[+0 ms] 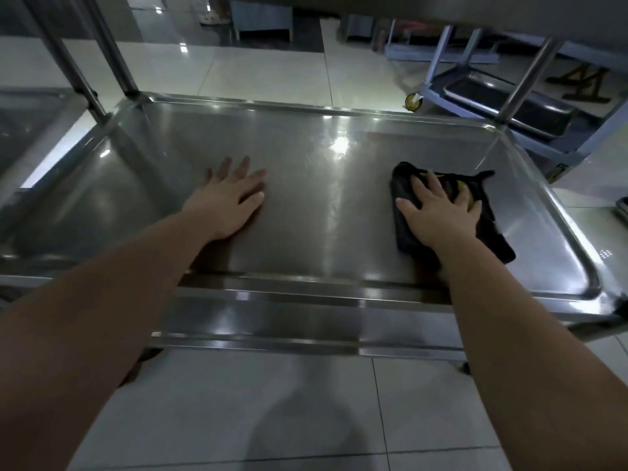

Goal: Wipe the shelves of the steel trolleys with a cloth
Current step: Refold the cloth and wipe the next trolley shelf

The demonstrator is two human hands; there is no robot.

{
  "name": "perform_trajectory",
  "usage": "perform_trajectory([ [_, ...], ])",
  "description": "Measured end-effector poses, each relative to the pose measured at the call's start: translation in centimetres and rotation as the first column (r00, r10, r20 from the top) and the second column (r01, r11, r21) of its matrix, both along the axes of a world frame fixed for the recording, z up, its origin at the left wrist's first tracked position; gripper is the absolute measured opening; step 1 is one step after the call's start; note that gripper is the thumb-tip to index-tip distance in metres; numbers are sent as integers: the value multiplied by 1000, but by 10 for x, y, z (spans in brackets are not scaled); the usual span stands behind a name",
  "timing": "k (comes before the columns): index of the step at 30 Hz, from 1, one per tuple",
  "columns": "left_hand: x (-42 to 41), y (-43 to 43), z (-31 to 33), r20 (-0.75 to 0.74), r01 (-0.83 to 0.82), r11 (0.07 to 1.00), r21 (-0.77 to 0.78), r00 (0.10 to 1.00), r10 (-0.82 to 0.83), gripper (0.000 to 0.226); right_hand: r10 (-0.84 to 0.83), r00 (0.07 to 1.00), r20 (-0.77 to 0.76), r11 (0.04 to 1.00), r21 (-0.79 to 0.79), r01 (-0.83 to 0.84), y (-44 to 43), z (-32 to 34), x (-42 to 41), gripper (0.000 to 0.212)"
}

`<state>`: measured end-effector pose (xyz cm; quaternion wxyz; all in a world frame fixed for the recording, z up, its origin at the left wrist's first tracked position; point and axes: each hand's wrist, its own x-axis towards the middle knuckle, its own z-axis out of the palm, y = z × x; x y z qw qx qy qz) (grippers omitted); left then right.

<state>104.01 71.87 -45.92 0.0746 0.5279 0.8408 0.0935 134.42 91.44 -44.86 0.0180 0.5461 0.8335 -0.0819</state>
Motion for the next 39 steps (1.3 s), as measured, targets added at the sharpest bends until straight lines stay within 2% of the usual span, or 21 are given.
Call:
perform_trajectory([
  [4, -1, -2, -2, -94, -48, 995, -85, 995, 40, 52, -40, 999, -12, 999, -17, 40, -30, 2, -60, 66],
  [6, -1, -3, -4, -107, -57, 996, -73, 993, 49, 52, 47, 998, -40, 999, 1, -47, -60, 2, -106, 63],
  [9, -6, -8, -7, -137, -63, 995, -76, 989, 52, 54, 263, 964, -45, 965, 20, -262, -113, -5, -165, 61],
  [12, -9, -9, -9, -145, -68, 995, -76, 988, 57, 57, 377, 926, -29, 926, 33, -376, -115, -8, -175, 60],
  [15, -10, -8, -10, -115, -61, 996, -62, 992, 54, 54, 278, 960, -43, 960, 55, -275, -63, -5, -141, 57],
  [19, -7, -8, -13, -111, -59, 997, -54, 992, 52, 54, -53, 998, -28, 999, -14, 53, 8, 0, -66, 59],
  [23, 4, -6, -15, -137, -59, 998, -25, 989, 55, 53, -197, 980, -23, 980, -32, 196, 8, 1, -48, 60],
  [26, 3, -8, -14, -81, -59, 998, -4, 995, 58, 50, -128, 991, -48, 992, -18, 127, -34, 3, -91, 61],
  [29, -6, -10, -10, 90, -95, 993, 74, 992, 88, 48, 132, 989, -61, 991, 42, -130, -114, -8, -140, 63],
  [31, -9, -13, -10, 71, -100, 993, 65, 993, 95, 48, 294, 954, -56, 954, 82, -290, -161, -16, -150, 64],
  [33, -8, -15, -11, -21, -80, 997, 6, 997, 80, 48, 368, 929, -38, 927, 86, -364, -168, -16, -138, 62],
  [36, -4, -17, -10, -66, -71, 997, -43, 996, 68, 50, 300, 954, -28, 951, 86, -297, -129, -9, -96, 59],
  [39, 2, -16, -10, -96, -80, 996, -45, 993, 75, 54, 105, 994, -12, 994, 29, -105, -92, -6, -51, 59],
])
